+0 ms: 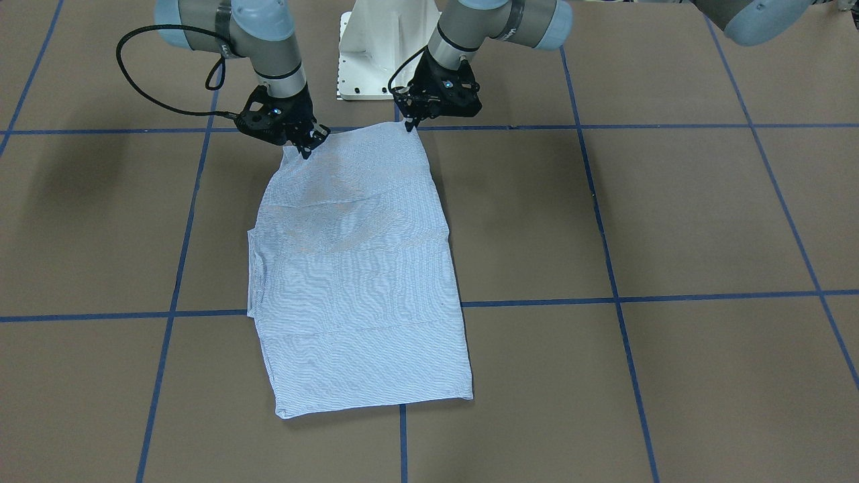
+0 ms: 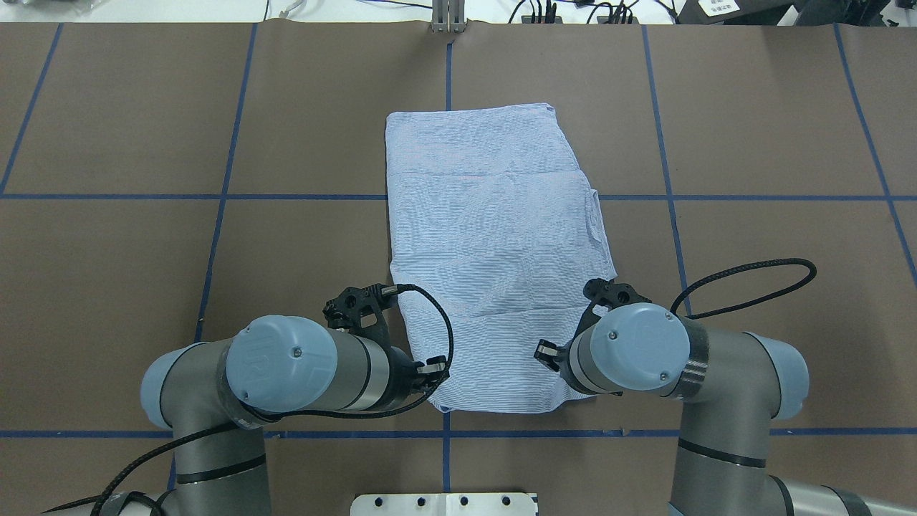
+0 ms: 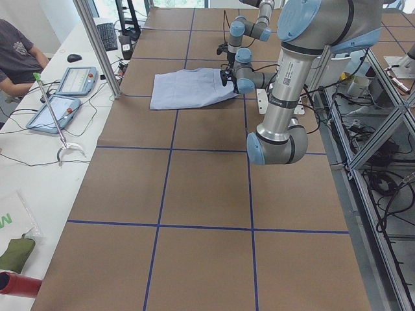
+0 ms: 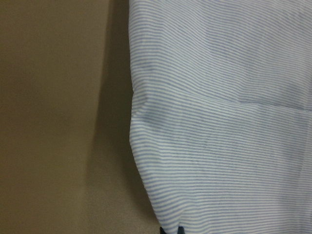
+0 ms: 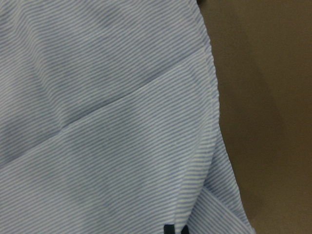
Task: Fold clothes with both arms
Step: 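Grasp the shirt's near edge with both grippers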
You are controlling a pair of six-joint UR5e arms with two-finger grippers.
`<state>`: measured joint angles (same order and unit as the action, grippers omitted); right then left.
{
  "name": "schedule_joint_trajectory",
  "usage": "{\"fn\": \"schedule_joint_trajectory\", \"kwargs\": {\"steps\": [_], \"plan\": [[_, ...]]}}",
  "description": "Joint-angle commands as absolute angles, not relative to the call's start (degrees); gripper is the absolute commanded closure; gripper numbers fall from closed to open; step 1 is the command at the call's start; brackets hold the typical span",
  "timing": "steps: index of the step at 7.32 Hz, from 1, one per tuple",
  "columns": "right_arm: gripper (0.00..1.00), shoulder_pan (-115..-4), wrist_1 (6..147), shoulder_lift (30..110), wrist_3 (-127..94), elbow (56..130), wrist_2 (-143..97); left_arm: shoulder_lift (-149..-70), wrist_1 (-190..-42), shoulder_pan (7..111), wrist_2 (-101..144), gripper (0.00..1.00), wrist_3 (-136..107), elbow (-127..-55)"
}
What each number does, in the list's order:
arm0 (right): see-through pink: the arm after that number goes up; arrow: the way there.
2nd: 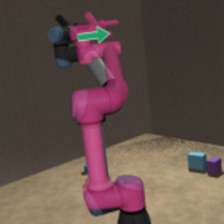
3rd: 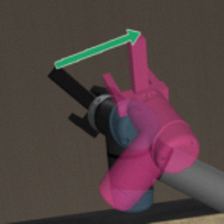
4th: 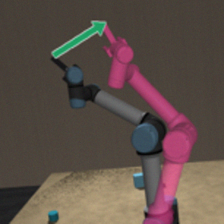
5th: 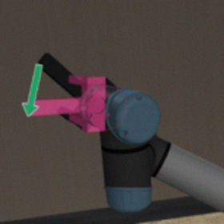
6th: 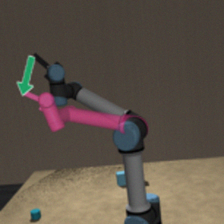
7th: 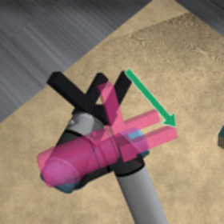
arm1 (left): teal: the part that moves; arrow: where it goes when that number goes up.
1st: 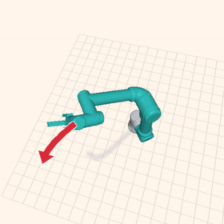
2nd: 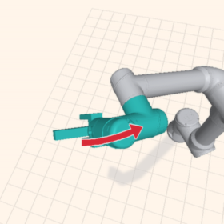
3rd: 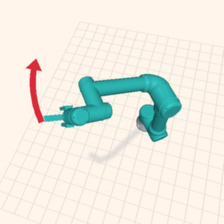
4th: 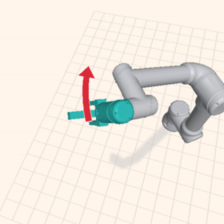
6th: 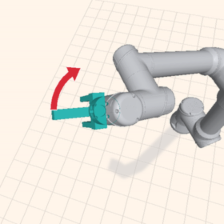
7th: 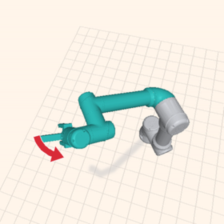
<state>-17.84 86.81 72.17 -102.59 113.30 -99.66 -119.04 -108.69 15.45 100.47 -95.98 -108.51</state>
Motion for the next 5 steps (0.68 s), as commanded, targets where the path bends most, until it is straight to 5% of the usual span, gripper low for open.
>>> {"fn": "schedule_joint_trajectory", "kwargs": {"steps": [1, 5], "plan": [[1.0, -18.2, 86.8, 73.2, -102.6, 116.9, -102.1, -118.2, -103.2, 15.4, 101.0, 1.0, -96.0, -112.5], [1.0, -18.1, 86.8, 76.9, -102.6, 124.6, -111.9, -118.6, -89.0, 14.9, 106.2, 1.0, -96.0, -123.2]]}}
